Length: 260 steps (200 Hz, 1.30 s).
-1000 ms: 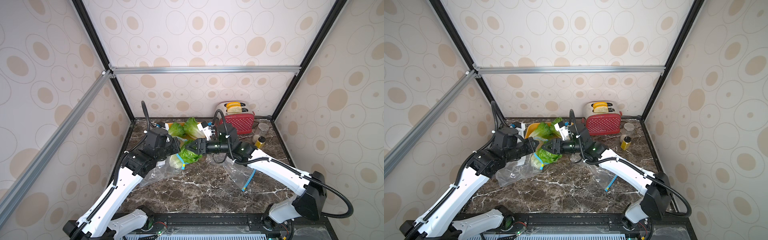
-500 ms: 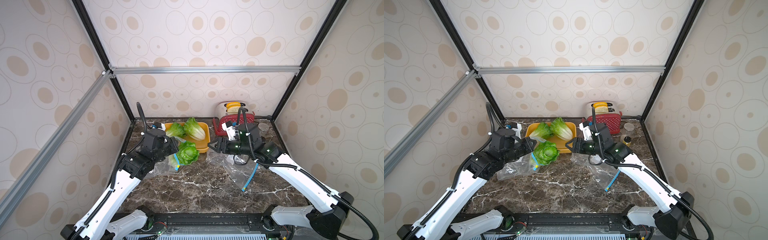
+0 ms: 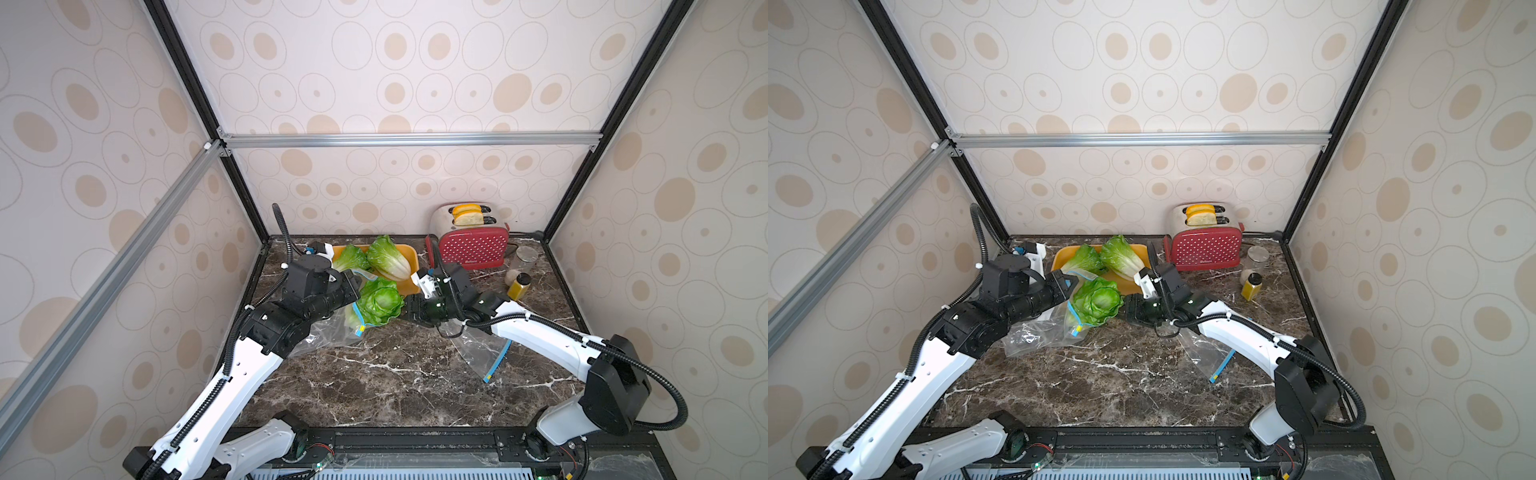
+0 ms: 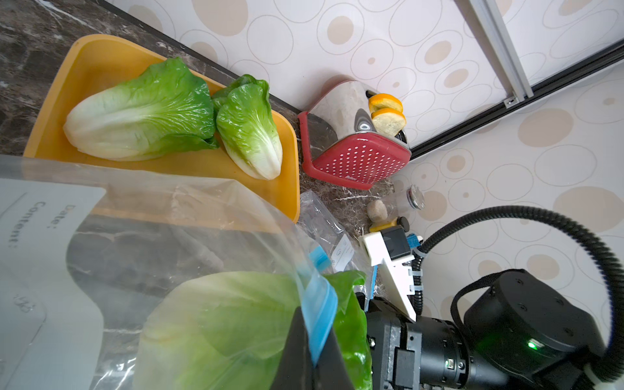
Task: Put the chinese cabbages into a zipper bag and zip it
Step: Adjust the zipper food storage bag at the center of the board.
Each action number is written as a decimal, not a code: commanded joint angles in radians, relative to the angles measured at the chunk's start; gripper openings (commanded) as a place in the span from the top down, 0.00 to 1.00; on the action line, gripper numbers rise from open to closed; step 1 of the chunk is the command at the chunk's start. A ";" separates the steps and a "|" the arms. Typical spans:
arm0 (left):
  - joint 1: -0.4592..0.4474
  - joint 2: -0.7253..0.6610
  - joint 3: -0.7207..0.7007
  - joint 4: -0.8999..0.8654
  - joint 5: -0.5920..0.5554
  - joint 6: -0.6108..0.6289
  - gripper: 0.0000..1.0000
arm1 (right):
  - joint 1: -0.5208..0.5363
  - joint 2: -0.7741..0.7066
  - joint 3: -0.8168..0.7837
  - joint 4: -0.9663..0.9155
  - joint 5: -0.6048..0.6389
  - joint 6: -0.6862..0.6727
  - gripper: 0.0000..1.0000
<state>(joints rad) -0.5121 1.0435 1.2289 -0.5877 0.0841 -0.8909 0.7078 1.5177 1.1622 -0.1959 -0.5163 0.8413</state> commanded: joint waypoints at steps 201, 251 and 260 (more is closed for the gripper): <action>0.004 -0.028 -0.048 0.152 0.024 -0.120 1.00 | 0.052 0.137 0.083 0.193 0.020 0.101 0.93; 0.005 -0.058 -0.065 0.166 -0.030 -0.146 1.00 | 0.053 0.135 0.070 0.145 0.017 0.112 0.81; 0.005 -0.057 -0.067 0.169 -0.032 -0.149 1.00 | 0.052 0.131 0.068 0.130 0.023 0.110 0.81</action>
<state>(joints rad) -0.5102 1.0084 1.1587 -0.4736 0.0895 -1.0088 0.7521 1.6508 1.2396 -0.0322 -0.4973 0.9390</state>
